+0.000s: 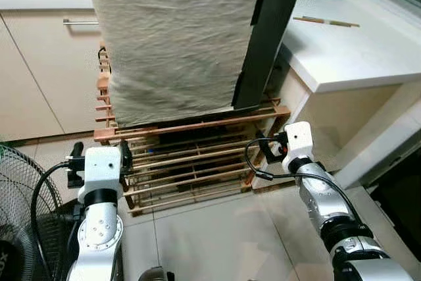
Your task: Clothes washing
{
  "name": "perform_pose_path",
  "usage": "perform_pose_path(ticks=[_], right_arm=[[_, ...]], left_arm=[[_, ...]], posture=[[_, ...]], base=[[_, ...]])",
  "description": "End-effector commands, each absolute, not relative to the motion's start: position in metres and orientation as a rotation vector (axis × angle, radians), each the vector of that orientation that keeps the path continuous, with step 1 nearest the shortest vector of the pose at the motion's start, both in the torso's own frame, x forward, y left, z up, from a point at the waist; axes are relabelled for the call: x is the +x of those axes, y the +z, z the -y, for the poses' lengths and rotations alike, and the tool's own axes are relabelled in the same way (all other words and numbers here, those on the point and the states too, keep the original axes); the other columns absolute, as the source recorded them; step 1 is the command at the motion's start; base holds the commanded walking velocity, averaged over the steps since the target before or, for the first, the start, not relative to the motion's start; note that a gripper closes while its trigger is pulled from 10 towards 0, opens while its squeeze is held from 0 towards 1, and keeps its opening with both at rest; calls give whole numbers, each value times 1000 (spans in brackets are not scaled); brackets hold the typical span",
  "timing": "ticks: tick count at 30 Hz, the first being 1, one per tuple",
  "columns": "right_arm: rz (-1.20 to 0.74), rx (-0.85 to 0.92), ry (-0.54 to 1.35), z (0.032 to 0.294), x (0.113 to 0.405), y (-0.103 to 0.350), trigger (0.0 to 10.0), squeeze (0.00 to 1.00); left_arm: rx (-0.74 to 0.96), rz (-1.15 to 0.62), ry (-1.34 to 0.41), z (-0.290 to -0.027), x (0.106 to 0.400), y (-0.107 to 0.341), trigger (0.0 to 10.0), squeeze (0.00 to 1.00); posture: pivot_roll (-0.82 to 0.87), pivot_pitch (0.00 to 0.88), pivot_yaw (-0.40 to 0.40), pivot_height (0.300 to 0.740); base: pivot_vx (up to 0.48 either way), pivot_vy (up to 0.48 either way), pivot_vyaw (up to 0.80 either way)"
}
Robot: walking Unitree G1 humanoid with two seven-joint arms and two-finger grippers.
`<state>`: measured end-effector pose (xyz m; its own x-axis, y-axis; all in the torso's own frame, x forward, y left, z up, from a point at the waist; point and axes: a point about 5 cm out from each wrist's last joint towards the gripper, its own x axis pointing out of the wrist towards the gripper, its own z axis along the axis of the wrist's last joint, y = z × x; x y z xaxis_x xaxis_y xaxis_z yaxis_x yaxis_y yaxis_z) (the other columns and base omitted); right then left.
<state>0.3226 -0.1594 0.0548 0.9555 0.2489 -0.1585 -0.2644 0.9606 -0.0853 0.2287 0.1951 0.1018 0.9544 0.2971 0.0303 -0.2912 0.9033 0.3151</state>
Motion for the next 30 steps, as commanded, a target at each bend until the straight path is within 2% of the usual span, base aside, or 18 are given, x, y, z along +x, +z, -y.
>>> perform_pose_path(ticks=[1, 16, 18, 20, 21, 24, 27, 28, 30], right_arm=[[-121, -100, 267, 159, 324, 59, 10000, 0], [-141, -104, 278, 157, 324, 57, 10000, 0], [-139, -84, 204, 163, 325, 57, 10000, 0], [-148, -21, 46, 183, 325, 56, 10000, 0], [-148, -21, 46, 183, 325, 56, 10000, 0], [-127, -10, -17, 198, 316, 53, 10000, 0], [-95, -30, 28, 202, 302, 50, 10000, 0], [-78, -64, 72, 203, 290, 47, 10000, 0], [-69, -96, 116, 202, 279, 44, 10000, 0]], left_arm=[[317, -39, 293, -192, 229, 97, 10000, 0], [333, -40, 293, -192, 228, 96, 10000, 0], [337, -42, 293, -193, 228, 96, 10000, 0], [341, -44, 295, -195, 227, 93, 10000, 0], [341, -44, 295, -195, 227, 93, 10000, 0], [352, -56, 275, -200, 215, 85, 10000, 0], [389, -45, 181, -196, 200, 81, 10000, 0], [424, -40, 94, -192, 190, 77, 10000, 0], [417, -47, 63, -191, 184, 76, 10000, 0]], posture=[[82, 17, -85, 740], [86, 19, -86, 740], [86, 15, -85, 740], [87, 8, -88, 740], [87, 8, -88, 740], [87, 5, -91, 740], [87, 5, -91, 740], [85, 6, -94, 740], [85, 6, -95, 740]], base=[[0, 0, 463], [0, 0, 456], [0, 0, 206], [0, 0, 0], [0, 0, 0], [0, 0, 0], [0, 0, 0], [0, 0, 0], [0, 0, 0]])
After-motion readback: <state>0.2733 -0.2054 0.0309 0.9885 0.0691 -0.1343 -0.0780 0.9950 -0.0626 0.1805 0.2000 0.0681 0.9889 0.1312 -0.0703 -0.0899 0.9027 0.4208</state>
